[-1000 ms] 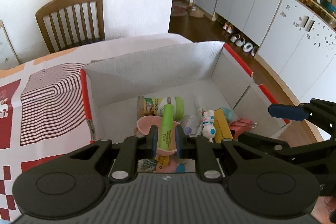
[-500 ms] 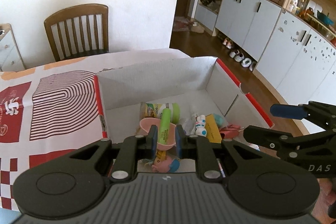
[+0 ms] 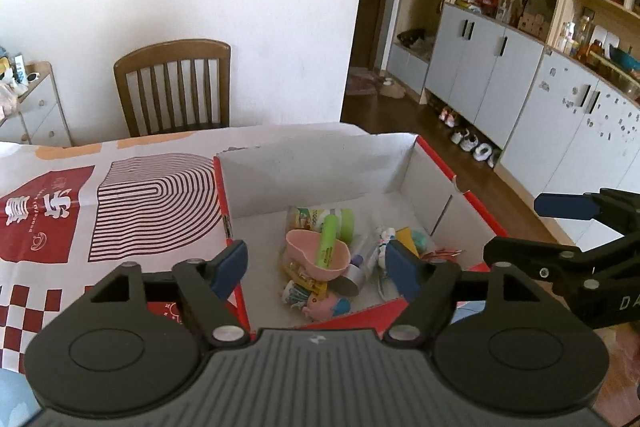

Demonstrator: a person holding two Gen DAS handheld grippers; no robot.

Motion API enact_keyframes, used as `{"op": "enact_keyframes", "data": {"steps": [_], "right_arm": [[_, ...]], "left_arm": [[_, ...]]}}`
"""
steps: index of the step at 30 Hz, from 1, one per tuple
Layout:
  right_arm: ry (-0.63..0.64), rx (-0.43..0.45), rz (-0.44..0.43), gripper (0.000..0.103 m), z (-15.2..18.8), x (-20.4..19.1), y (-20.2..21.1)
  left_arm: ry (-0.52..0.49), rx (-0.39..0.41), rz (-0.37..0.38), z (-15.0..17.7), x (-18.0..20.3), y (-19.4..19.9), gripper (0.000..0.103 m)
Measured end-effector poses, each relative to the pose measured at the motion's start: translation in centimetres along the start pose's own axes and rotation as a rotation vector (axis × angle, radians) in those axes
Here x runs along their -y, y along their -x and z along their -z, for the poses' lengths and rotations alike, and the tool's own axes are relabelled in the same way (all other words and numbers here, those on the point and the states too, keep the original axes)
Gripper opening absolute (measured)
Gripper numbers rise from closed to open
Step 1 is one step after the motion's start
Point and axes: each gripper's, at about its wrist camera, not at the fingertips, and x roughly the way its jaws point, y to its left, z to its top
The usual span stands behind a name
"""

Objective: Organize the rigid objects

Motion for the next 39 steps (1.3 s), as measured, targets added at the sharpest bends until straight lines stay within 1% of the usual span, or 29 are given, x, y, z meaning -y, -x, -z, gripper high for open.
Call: {"op": "enact_keyframes", "data": {"steps": [6, 7, 12, 17, 19, 31, 39], "right_arm": [[-0.015, 0.032, -0.001, 0.103, 0.3, -0.1, 1.3], [-0.019, 0.039, 0.002, 0.103, 0.3, -0.1, 1.5], [-0.041, 0.063, 0.009, 0.103, 0.7, -0.2, 2.2], [-0.024, 0.082, 0.031, 0.103, 0.9, -0.8, 2.9], [-0.022, 0.084, 0.042, 0.103, 1.1, -1.1, 3.0], [-0.071, 0.076, 0.055, 0.103, 1.8, -0.8, 3.5], [-0.093, 0.074, 0.064, 0.103, 2.0, -0.6, 3.7]], "left_arm": [[0.033, 0.028, 0.016, 0.5, 0.2, 1.6, 0.086], [0.037, 0.032, 0.018, 0.6, 0.3, 1.9, 0.09], [0.052, 0.053, 0.029, 0.9, 0.6, 3.0, 0.101], [0.045, 0.057, 0.013, 1.2, 1.1, 3.7, 0.101], [0.044, 0.061, 0.019, 1.3, 1.3, 3.9, 0.101], [0.025, 0.072, 0.017, 1.6, 1.5, 4.1, 0.101], [0.041, 0.071, 0.01, 1.6, 1.3, 4.3, 0.101]]}}
